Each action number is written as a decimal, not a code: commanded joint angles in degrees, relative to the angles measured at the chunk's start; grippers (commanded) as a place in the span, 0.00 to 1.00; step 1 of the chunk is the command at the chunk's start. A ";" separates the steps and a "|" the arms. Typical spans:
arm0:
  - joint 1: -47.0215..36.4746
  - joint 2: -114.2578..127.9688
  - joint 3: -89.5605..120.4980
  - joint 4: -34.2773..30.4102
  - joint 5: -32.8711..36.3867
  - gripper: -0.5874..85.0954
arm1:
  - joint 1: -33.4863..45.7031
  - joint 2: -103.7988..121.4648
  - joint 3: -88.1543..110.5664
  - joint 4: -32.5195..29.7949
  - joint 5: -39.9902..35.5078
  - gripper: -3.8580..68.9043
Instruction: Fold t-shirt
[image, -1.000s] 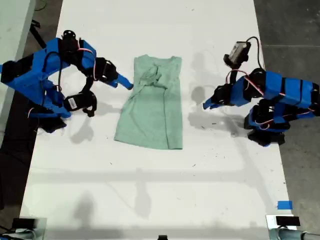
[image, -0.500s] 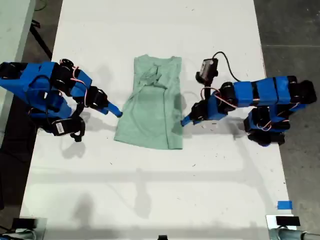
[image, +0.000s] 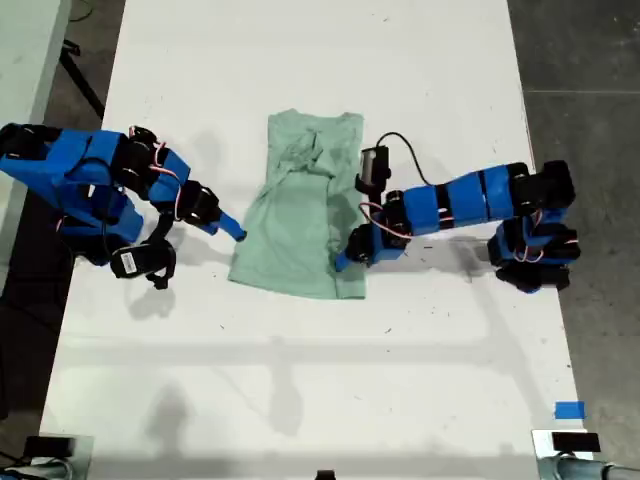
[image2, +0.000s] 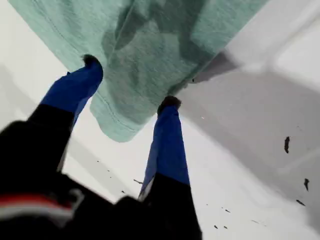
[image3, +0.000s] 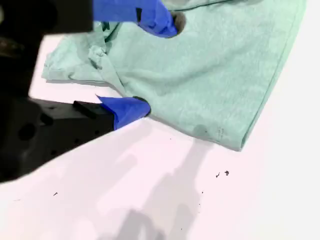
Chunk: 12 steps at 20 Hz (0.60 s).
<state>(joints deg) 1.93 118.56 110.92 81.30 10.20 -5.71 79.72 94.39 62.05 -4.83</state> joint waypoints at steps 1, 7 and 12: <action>-1.41 1.76 -0.35 -0.53 0.18 0.31 | -0.97 -1.49 -3.60 -1.67 1.14 0.34; -2.20 1.76 -0.35 -0.53 0.88 0.31 | 0.26 -5.36 -9.14 -2.02 -0.09 0.04; -2.29 1.85 -0.35 -0.62 0.88 0.31 | 2.46 -11.95 -24.43 4.22 -2.64 0.04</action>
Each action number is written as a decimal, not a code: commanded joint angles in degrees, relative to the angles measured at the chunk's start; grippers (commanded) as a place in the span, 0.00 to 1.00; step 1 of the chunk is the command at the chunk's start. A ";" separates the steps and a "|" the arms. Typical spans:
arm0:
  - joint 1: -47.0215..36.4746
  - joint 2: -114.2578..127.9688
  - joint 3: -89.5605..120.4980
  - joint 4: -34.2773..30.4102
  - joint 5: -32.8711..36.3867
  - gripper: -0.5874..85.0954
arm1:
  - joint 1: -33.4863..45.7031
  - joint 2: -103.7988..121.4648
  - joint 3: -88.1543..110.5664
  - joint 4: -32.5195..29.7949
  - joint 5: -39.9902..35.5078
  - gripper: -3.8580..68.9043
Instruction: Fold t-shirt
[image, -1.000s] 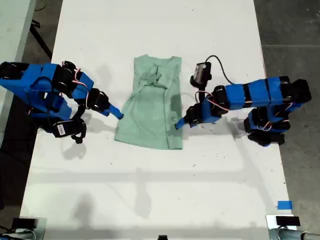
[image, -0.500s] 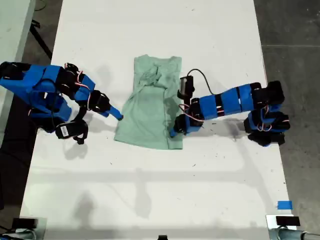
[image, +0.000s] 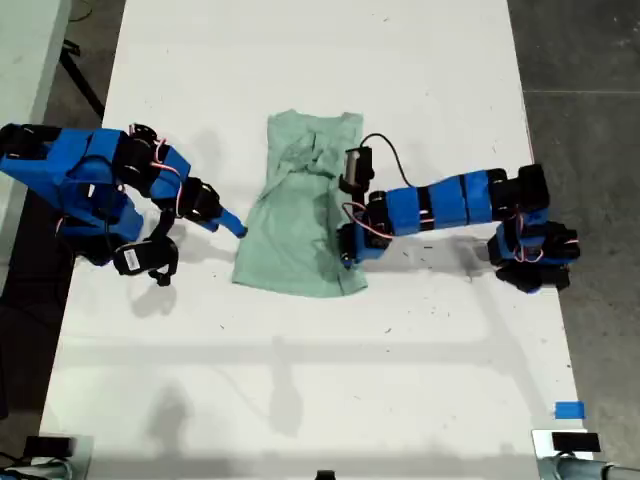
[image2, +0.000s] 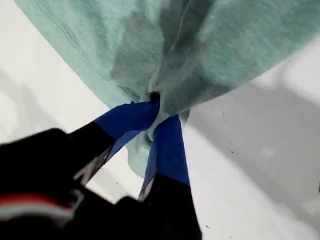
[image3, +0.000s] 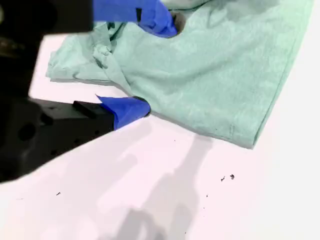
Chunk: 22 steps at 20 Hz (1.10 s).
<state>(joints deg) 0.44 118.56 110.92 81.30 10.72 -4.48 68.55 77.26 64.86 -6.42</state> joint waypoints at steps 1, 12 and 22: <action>-0.79 1.93 -0.35 -0.62 0.35 0.31 | 1.41 -2.81 -9.32 1.58 -1.05 0.04; -0.70 2.02 -0.35 0.09 0.53 0.31 | -0.09 -5.19 -21.97 19.25 -0.62 0.42; 4.04 2.29 4.22 -1.58 -3.69 0.31 | 2.29 22.94 -6.33 26.72 -1.58 0.41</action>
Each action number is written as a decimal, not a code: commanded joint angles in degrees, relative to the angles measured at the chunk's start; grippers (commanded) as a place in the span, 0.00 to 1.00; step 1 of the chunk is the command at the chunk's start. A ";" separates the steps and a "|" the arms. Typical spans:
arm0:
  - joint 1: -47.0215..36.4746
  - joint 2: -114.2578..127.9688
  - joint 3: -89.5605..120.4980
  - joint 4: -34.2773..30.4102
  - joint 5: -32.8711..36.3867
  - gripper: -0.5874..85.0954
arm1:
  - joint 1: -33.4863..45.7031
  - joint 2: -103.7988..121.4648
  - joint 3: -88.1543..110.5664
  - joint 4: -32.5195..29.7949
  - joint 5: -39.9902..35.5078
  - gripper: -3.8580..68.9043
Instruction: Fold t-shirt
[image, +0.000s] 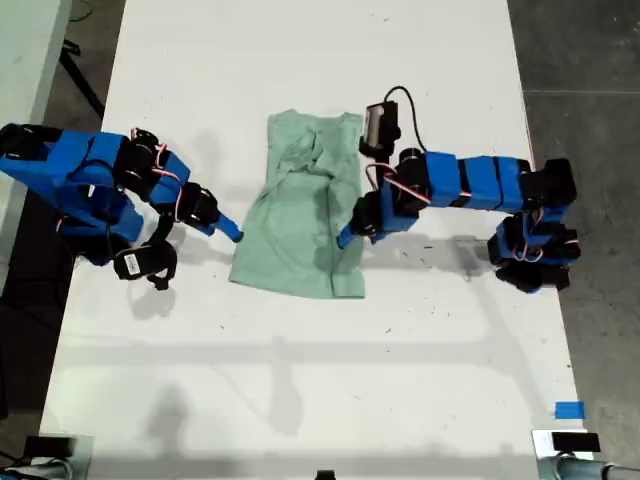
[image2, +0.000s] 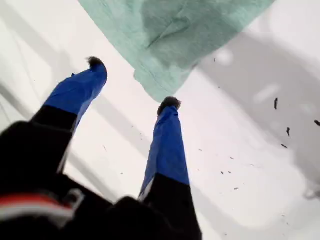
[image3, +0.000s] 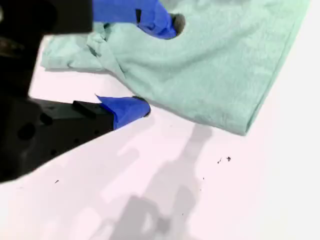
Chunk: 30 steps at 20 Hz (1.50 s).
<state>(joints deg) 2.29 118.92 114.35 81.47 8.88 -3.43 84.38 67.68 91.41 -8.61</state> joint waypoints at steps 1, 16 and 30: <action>3.25 1.93 2.90 -3.52 -3.60 0.32 | 1.41 8.61 5.45 0.00 0.88 0.41; 0.18 -24.08 11.69 -28.83 -12.30 0.28 | 0.53 9.84 7.82 -1.23 0.97 0.41; -2.55 -6.77 9.23 -13.36 -10.81 0.01 | -0.09 10.37 9.49 -3.16 1.67 0.41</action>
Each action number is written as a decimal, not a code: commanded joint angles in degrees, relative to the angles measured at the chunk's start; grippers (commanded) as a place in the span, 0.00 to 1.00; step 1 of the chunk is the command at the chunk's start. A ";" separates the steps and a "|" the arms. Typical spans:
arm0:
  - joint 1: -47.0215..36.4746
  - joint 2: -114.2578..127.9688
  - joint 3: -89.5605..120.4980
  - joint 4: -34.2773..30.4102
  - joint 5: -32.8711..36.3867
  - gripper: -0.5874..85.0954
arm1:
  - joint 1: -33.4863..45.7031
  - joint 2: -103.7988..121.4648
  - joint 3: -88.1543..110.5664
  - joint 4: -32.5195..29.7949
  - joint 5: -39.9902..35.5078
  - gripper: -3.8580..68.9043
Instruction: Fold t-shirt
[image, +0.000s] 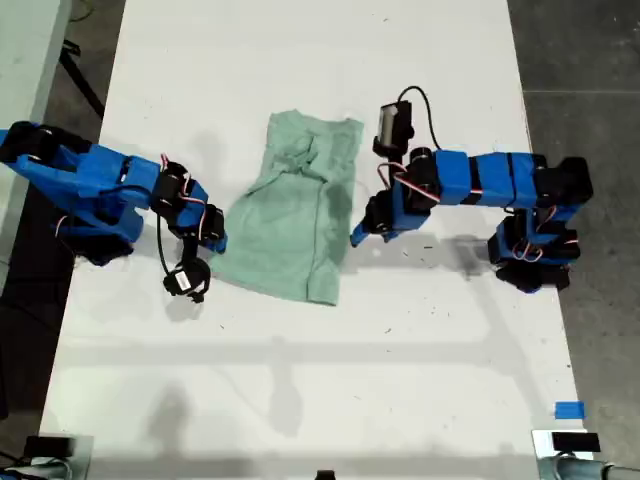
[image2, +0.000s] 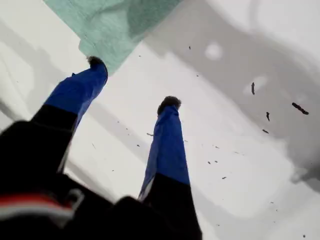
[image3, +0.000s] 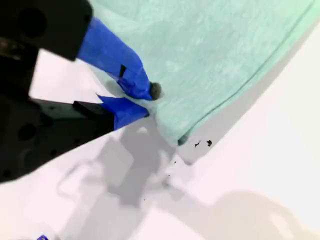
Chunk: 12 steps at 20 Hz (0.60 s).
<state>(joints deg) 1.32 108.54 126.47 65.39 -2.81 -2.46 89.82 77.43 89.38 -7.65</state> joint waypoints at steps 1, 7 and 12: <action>-2.55 3.87 -2.99 3.60 0.97 0.01 | -1.05 4.92 -0.26 -1.23 0.88 0.41; -2.02 -0.97 -11.34 4.75 2.99 0.01 | -1.67 5.54 0.53 -1.23 1.85 0.41; 2.64 -21.62 -39.02 12.92 5.01 0.01 | -1.49 5.71 0.79 -1.32 1.85 0.41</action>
<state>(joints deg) 1.85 92.11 100.02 75.23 1.32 -3.25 91.49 78.49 88.95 -6.24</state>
